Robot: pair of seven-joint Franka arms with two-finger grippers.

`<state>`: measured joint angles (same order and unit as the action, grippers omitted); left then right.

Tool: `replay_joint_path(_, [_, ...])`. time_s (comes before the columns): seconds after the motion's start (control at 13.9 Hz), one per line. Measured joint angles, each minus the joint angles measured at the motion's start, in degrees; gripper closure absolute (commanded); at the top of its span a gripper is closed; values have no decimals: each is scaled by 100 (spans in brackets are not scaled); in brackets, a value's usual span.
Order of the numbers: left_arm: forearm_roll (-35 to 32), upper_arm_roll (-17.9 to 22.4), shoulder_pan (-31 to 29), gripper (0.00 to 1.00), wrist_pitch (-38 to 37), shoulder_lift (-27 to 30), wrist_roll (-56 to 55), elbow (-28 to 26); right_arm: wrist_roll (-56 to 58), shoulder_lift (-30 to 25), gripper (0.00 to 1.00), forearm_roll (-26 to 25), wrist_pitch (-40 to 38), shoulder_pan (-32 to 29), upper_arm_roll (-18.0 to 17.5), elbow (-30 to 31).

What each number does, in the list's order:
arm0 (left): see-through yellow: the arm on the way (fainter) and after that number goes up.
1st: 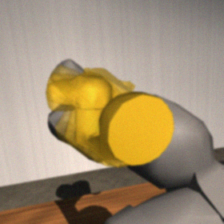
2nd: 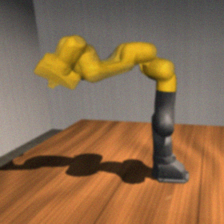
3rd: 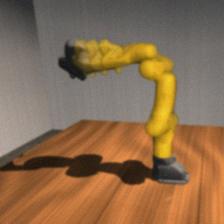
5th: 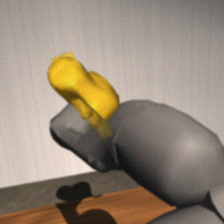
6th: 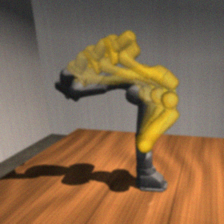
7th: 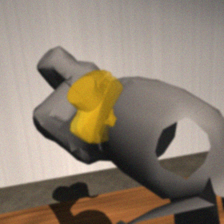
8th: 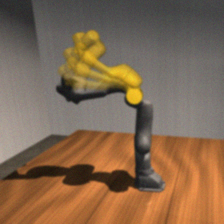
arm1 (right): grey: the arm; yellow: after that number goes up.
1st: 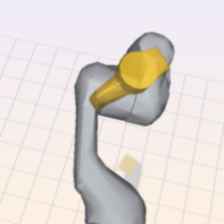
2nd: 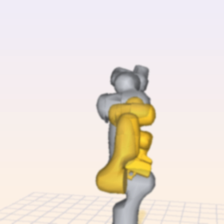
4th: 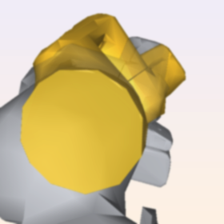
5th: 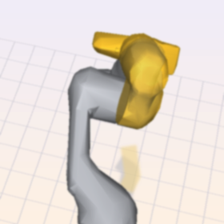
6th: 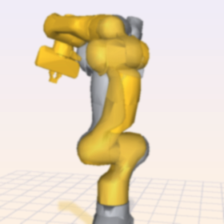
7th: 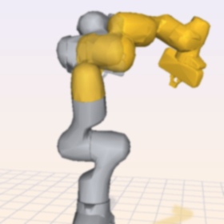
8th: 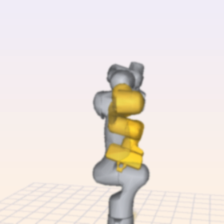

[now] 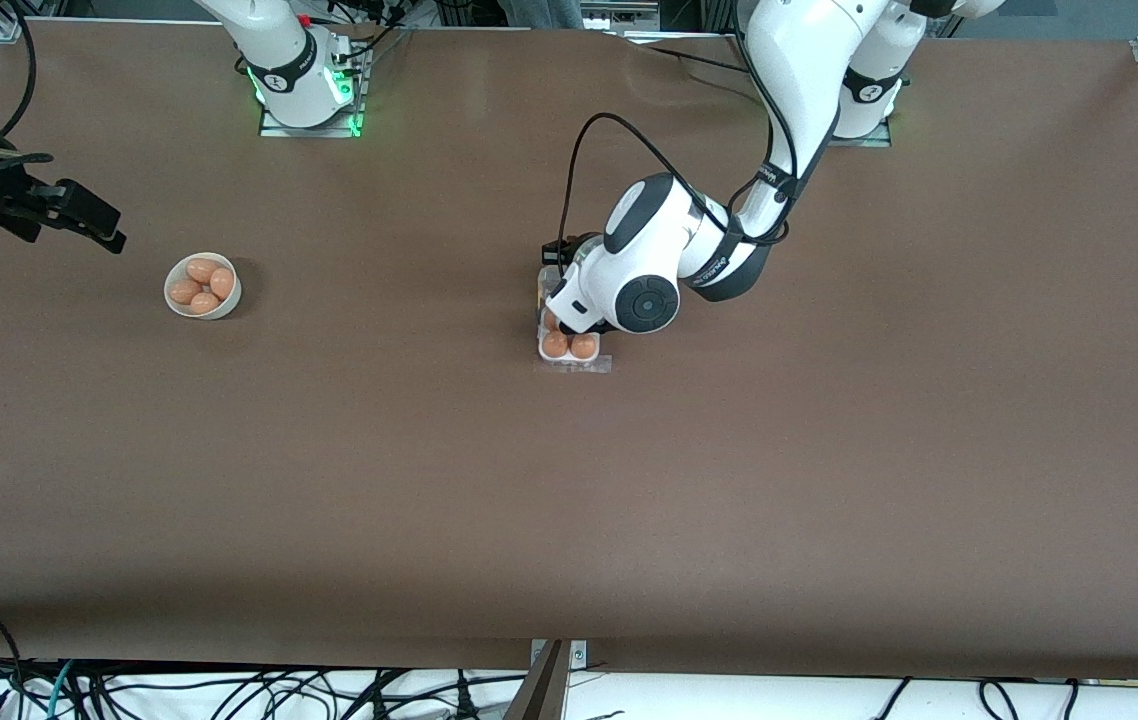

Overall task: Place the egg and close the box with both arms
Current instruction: 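Fold the clear lid over the eggs with the left gripper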

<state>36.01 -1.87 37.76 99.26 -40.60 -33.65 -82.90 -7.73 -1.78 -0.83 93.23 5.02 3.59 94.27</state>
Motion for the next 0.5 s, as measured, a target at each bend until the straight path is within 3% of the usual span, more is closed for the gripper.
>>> replay_joint_path(0.5, [-5, 252, -17, 100, 296, -191, -1, 20, 207, 54, 0, 0, 64, -94, 26, 1])
